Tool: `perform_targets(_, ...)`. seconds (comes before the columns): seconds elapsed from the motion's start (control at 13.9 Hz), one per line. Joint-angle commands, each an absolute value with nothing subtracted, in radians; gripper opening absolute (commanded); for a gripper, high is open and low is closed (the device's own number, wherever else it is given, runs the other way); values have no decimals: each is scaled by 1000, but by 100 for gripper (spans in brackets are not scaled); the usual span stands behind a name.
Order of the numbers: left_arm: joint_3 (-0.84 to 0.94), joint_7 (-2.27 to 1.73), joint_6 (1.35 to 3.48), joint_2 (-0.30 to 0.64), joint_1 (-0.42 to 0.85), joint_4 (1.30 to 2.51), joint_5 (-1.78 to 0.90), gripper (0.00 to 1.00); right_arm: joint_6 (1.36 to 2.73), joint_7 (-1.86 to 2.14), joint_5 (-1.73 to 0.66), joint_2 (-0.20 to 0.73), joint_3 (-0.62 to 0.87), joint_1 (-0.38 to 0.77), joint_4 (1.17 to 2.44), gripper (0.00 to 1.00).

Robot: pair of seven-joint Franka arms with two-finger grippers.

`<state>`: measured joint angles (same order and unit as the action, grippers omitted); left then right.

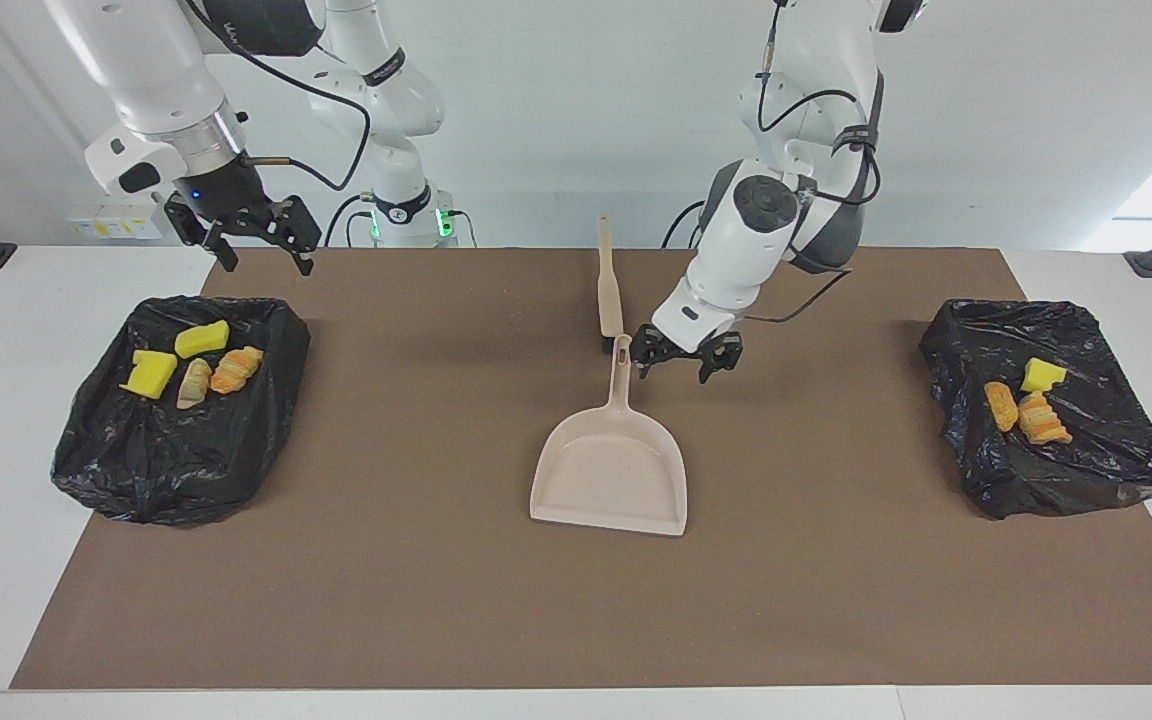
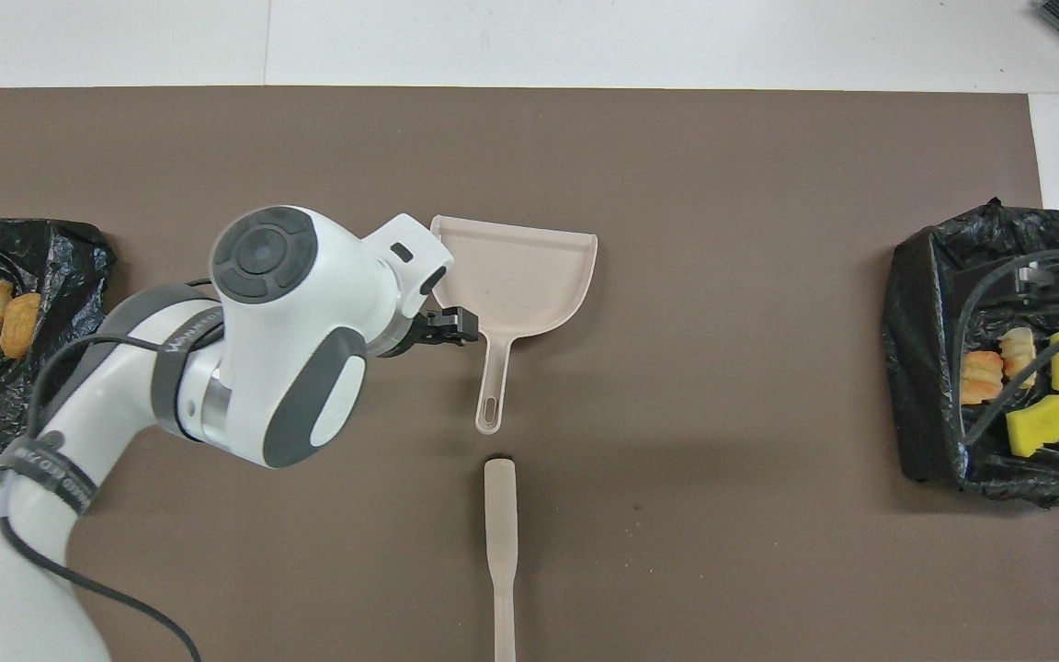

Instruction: Sweep and dump trash in bin

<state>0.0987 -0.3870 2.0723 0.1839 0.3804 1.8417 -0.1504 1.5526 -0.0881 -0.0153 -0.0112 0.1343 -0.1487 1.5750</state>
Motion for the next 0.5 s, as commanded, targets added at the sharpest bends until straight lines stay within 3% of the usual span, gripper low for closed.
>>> perform_targets(0.0, 98, -303, 1967, 77, 283, 1859, -166, 100, 1551, -72, -28, -29, 140, -160, 1595, 100)
perform_targets(0.43, 95, -121, 1844, -24, 121, 1858, -141, 100, 1551, -74, -28, -29, 140, -160, 1595, 100)
